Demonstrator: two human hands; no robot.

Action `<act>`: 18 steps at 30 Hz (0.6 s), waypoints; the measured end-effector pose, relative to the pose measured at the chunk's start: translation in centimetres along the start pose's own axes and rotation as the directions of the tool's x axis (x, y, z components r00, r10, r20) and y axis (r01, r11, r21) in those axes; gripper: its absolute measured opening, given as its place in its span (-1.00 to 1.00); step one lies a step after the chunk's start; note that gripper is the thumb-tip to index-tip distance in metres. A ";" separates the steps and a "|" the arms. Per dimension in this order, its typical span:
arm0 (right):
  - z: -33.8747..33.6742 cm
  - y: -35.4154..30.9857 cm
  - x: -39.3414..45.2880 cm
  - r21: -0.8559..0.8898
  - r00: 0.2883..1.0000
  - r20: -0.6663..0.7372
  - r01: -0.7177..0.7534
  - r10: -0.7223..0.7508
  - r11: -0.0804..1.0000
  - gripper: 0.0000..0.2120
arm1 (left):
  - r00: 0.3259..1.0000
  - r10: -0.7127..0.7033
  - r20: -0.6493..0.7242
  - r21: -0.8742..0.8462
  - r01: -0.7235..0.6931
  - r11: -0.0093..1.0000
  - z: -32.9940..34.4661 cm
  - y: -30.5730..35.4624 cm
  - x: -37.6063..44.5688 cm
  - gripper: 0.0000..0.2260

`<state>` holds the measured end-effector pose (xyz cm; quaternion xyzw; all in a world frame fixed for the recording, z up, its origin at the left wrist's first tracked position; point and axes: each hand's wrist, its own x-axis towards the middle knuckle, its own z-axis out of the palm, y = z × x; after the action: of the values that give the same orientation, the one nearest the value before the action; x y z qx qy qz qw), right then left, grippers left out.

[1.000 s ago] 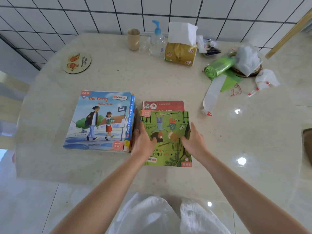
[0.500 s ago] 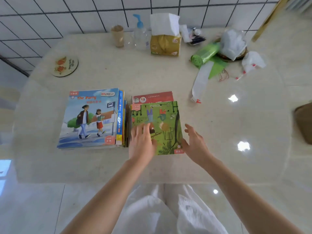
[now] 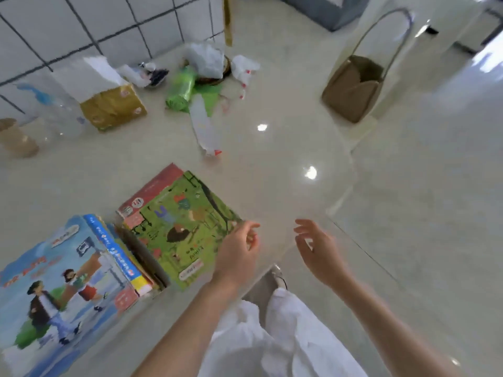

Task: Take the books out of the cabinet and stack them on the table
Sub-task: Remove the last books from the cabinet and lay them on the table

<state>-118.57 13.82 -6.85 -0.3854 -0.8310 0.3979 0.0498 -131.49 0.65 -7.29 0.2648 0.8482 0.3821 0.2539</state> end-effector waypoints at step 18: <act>-2.8 11.4 -28.5 0.354 0.687 -0.405 -0.491 0.603 0.796 -0.77 | 0.464 0.253 0.849 0.040 -0.533 0.845 15.3 6.6 -10.5 -0.86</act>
<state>-90.70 0.55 -6.57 -0.6979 -0.5859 0.3691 0.1826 -112.51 5.50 -8.60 0.6361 0.5929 0.1297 0.4765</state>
